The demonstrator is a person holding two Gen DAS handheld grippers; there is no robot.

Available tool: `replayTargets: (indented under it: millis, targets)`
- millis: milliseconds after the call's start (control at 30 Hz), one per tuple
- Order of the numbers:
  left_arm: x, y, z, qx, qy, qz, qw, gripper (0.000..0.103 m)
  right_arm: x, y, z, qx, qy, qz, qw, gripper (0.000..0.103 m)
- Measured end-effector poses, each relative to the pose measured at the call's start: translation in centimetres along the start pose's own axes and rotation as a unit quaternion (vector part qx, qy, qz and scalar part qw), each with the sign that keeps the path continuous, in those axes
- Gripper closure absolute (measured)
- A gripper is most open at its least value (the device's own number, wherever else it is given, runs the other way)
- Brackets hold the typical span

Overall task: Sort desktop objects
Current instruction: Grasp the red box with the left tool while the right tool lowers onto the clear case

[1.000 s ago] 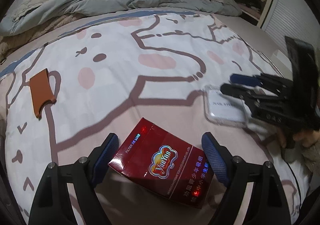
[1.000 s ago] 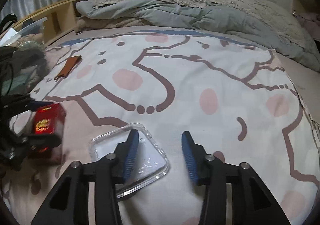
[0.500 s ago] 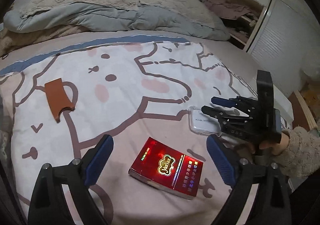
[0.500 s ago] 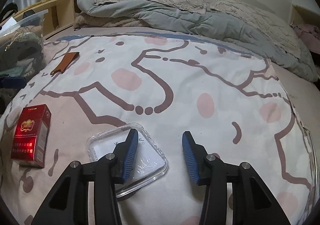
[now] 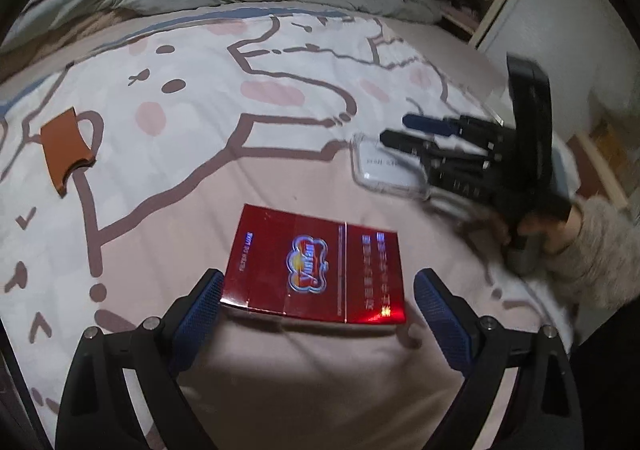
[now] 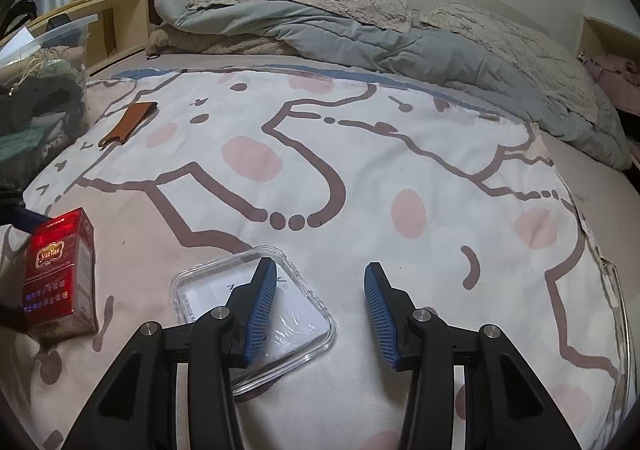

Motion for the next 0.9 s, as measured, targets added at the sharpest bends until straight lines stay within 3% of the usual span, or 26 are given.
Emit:
replayTargets:
  millis: [100, 167, 200, 267, 333, 533, 733, 833, 900]
  targets:
    - [-0.3, 0.4, -0.6, 0.013, -0.012, -0.01, 0.9998, 0.003, -0.1, 0.0, 0.0, 0.002, -0.006, -0.005, 1.0, 0.057]
    - [-0.5, 0.5, -1.0, 0.019, -0.022, -0.019, 0.9994, 0.003, -0.9, -0.1, -0.3, 0.018, -0.043, -0.034, 0.998, 0.057]
    - [-0.5, 0.6, -1.1, 0.021, -0.029, -0.022, 0.9991, 0.003, -1.5, -0.2, -0.6, 0.036, -0.076, -0.063, 0.994, 0.057]
    - [-0.4, 0.7, -1.5, 0.023, -0.038, -0.023, 0.9987, 0.003, -3.1, 0.2, -1.1, 0.081, -0.141, -0.152, 0.975, 0.057]
    - [-0.2, 0.5, -1.6, 0.018, -0.043, -0.019, 0.9987, 0.003, -3.4, 0.4, -0.8, 0.087, -0.163, -0.174, 0.967, 0.057]
    - [0.2, 0.1, -1.1, -0.001, -0.051, -0.01, 0.9987, 0.005, -0.1, 1.0, 0.4, 0.096, -0.183, -0.101, 0.973, 0.056]
    - [0.2, 0.3, -0.5, -0.013, -0.064, -0.021, 0.9976, 0.011, 0.2, 1.2, 1.7, 0.104, -0.12, -0.072, 0.985, 0.056]
    - [0.4, 0.4, -0.4, -0.017, -0.075, -0.022, 0.9968, 0.011, 1.6, 1.4, 3.7, 0.091, -0.12, -0.031, 0.988, 0.056]
    - [0.8, 0.5, -0.1, -0.019, -0.082, -0.017, 0.9963, 0.011, 3.4, 1.6, 4.9, 0.09, -0.166, -0.018, 0.982, 0.056]
Point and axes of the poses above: each gripper's, at about its wrist camera, not at the fingertips, and z roughly against the way its jaws point, x to its left, y to its underside, the point moved 7 cm from there along -z, roughly the way its jaws point, and after that the axes turned 3 degrees about -z, right-handed, at the moved point
